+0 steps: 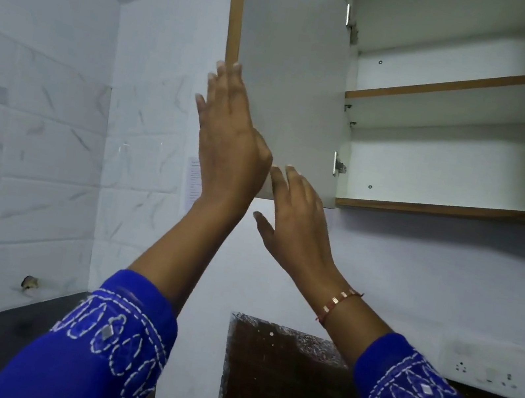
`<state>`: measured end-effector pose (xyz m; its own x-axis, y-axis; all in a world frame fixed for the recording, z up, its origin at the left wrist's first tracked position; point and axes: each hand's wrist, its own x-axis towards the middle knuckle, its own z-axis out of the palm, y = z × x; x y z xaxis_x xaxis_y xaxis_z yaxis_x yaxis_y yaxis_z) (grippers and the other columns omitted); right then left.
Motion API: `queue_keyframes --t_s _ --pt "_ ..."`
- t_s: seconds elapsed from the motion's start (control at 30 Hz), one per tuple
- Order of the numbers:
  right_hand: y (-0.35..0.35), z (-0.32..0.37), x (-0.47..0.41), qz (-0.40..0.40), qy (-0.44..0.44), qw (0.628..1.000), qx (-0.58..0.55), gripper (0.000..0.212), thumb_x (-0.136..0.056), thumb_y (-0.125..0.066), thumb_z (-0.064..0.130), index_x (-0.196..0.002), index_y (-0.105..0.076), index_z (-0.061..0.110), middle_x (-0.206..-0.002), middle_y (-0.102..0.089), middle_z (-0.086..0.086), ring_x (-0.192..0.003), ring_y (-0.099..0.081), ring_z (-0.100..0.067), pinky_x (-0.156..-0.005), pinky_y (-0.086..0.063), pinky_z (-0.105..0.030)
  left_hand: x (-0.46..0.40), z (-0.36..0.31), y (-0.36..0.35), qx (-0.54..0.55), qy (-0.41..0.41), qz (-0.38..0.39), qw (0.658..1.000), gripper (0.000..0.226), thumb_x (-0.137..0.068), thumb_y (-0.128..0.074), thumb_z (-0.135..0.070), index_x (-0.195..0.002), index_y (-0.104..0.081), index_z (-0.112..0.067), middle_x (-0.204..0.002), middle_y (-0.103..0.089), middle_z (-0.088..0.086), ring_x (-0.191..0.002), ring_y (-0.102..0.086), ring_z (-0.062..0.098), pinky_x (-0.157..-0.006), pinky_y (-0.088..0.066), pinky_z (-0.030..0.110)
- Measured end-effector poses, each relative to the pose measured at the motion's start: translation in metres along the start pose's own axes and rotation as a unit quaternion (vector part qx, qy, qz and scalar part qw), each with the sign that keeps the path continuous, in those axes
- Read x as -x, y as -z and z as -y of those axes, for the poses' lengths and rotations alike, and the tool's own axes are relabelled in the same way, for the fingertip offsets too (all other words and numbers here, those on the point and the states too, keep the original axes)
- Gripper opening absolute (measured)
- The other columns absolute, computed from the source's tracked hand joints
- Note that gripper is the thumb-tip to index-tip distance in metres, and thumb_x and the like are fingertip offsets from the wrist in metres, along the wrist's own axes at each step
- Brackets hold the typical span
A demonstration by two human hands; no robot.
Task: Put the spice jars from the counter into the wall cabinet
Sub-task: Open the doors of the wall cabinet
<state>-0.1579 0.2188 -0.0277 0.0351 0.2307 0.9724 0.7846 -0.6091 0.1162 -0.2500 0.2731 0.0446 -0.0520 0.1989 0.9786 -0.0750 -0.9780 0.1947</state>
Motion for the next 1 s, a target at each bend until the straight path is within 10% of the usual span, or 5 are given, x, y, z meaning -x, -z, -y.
queue_keyframes --t_s 0.7,0.9,1.0 --pt "0.212 -0.320 0.093 0.122 -0.112 0.962 0.218 0.068 -0.089 -0.057 0.029 -0.145 -0.027 0.006 -0.152 -0.028 -0.018 -0.142 -0.026 -0.034 -0.117 -0.018 -0.043 0.109 -0.284 -0.180 0.246 0.021 0.173 0.953 0.054 -0.091 -0.035 -0.001 -0.144 -0.025 -0.005 -0.154 -0.026 0.010 -0.145 -0.017 0.019 -0.121 -0.007 0.033" --pt "0.217 -0.394 0.118 0.130 -0.130 0.929 0.322 0.068 -0.078 -0.070 0.026 -0.135 -0.044 0.000 -0.139 -0.046 -0.024 -0.130 -0.044 -0.041 -0.109 -0.033 -0.049 0.132 -0.316 -0.246 0.342 0.053 0.236 0.908 0.053 -0.091 -0.037 -0.002 -0.143 -0.027 -0.005 -0.152 -0.030 0.008 -0.143 -0.022 0.019 -0.119 -0.018 0.040" --pt "0.210 -0.430 0.118 0.141 -0.133 0.915 0.354 0.070 -0.072 -0.074 0.024 -0.131 -0.048 -0.002 -0.135 -0.050 -0.026 -0.125 -0.048 -0.042 -0.105 -0.037 -0.050 0.139 -0.325 -0.282 0.401 0.078 0.257 0.876 0.051 -0.093 -0.038 -0.003 -0.143 -0.029 -0.008 -0.151 -0.033 0.004 -0.141 -0.028 0.014 -0.114 -0.022 0.020"
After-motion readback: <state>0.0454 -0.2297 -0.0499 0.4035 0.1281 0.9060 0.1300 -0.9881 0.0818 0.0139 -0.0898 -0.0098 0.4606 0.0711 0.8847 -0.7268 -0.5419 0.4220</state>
